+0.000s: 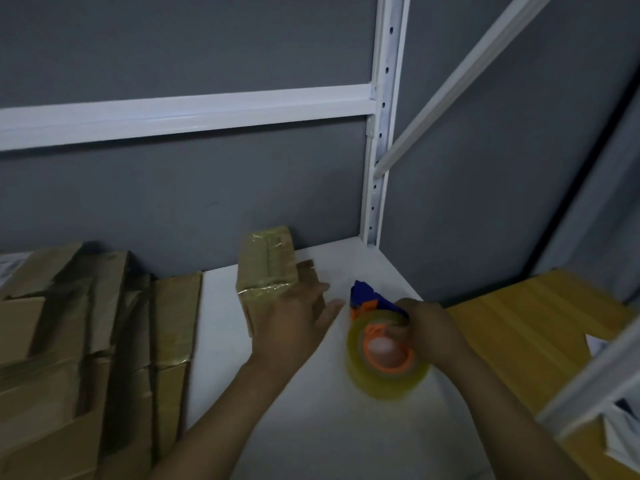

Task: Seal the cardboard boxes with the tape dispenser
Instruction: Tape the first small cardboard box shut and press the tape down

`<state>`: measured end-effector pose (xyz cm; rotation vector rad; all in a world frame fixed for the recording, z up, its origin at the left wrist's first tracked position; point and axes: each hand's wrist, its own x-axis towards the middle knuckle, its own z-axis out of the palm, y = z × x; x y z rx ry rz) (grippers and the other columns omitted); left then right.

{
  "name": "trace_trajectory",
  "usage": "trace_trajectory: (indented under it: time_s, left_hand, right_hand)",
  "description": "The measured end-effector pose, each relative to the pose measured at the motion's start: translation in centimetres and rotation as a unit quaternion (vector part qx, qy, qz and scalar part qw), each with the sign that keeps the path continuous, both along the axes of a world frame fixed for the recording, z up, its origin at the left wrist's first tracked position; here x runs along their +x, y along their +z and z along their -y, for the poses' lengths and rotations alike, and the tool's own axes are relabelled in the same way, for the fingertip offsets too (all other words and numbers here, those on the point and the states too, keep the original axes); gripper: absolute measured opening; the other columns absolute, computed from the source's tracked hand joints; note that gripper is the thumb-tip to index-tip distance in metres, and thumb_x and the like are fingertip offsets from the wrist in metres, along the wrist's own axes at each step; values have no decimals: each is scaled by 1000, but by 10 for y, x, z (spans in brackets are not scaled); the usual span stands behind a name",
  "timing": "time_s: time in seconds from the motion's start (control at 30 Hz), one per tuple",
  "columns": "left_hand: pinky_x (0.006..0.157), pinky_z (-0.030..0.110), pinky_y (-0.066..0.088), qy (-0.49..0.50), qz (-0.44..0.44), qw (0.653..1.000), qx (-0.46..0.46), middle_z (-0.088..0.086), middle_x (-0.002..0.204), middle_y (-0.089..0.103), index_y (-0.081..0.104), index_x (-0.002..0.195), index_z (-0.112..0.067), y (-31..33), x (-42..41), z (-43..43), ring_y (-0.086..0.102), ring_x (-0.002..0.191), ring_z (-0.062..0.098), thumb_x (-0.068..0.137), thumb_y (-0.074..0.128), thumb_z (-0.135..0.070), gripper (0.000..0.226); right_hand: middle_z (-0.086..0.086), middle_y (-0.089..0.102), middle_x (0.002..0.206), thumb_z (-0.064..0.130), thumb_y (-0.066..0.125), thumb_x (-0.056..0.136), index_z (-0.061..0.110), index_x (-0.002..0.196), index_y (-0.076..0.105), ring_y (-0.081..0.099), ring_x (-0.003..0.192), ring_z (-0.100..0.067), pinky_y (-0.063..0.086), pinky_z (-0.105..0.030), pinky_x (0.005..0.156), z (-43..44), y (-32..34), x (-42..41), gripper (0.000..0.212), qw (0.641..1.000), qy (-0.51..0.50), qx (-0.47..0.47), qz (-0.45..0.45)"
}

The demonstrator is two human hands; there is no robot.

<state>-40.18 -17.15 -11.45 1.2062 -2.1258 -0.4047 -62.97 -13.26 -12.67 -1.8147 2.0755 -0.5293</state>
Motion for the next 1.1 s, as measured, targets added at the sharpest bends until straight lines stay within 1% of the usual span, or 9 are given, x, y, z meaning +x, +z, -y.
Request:
trace_trajectory:
  time_s: [0.17, 0.37, 0.47, 0.53, 0.6, 0.7, 0.8, 0.93, 1.1]
  left_hand:
    - [80, 20, 51, -9, -78, 966, 245, -12, 103, 65, 56, 124, -31, 15, -9, -6, 62, 91, 6, 80, 68, -55, 51]
    - [73, 20, 55, -76, -349, 901, 248, -13, 107, 69, 49, 127, -28, 49, 5, -13, 68, 96, 5, 79, 70, 7, 62]
    - [68, 8, 49, -51, -341, 919, 192, -22, 103, 65, 51, 118, -32, 69, 9, -19, 63, 87, -13, 88, 62, -2, 44]
    - [64, 6, 47, -10, -329, 931, 155, -17, 95, 71, 64, 102, -31, 85, 11, -22, 63, 81, -13, 90, 54, -32, 16]
    - [63, 14, 52, 23, -375, 907, 192, -8, 79, 74, 72, 86, -23, 95, 14, -17, 67, 71, 2, 87, 48, -50, 36]
    - [58, 27, 45, 69, -436, 854, 275, 2, 63, 66, 70, 73, -12, 103, 22, -6, 57, 57, 15, 93, 61, -25, 26]
    - [50, 21, 42, 114, -429, 857, 262, 2, 53, 61, 65, 65, -7, 97, 34, 3, 50, 47, 10, 90, 62, -6, 26]
    - [52, 21, 43, 151, -431, 848, 268, 2, 53, 62, 65, 68, -5, 87, 51, 5, 47, 46, 10, 89, 63, -3, 21]
    - [55, 23, 43, 217, -411, 849, 252, 3, 57, 62, 69, 77, -2, 70, 90, 9, 49, 54, 14, 88, 63, -6, 14]
  right_hand:
    - [14, 58, 77, 40, 73, 79, 27, 92, 52, 55, 67, 0, 43, -10, 53, -3, 28, 27, 28, 976, -46, -159, 144]
    - [17, 54, 114, 20, 81, 71, 33, 129, 40, 61, 87, 10, 49, -10, 63, 8, 73, 34, 73, 893, 121, -116, 417]
    - [20, 59, 118, 21, 77, 66, 44, 131, 41, 63, 99, 3, 53, -16, 70, 17, 76, 40, 78, 877, 177, -144, 424]
    - [28, 57, 119, 25, 81, 67, 52, 130, 41, 61, 106, -2, 55, -22, 76, 24, 76, 43, 80, 886, 203, -158, 386]
    - [29, 54, 125, 30, 81, 71, 53, 135, 39, 58, 113, -3, 54, -25, 84, 31, 77, 46, 80, 901, 237, -162, 326]
    - [33, 52, 124, 39, 80, 69, 65, 129, 36, 55, 111, 3, 52, -21, 86, 38, 82, 48, 79, 913, 253, -171, 270]
    - [24, 54, 109, 59, 69, 65, 79, 121, 26, 52, 99, 5, 48, -16, 79, 42, 87, 47, 73, 938, 259, -184, 139]
    - [17, 50, 95, 60, 68, 67, 73, 125, 22, 50, 88, 0, 40, -15, 71, 53, 95, 41, 75, 943, 283, -175, 25]
    - [9, 52, 110, 54, 71, 77, 65, 125, 20, 50, 95, -8, 44, -23, 82, 61, 93, 19, 71, 947, 267, -152, -98]
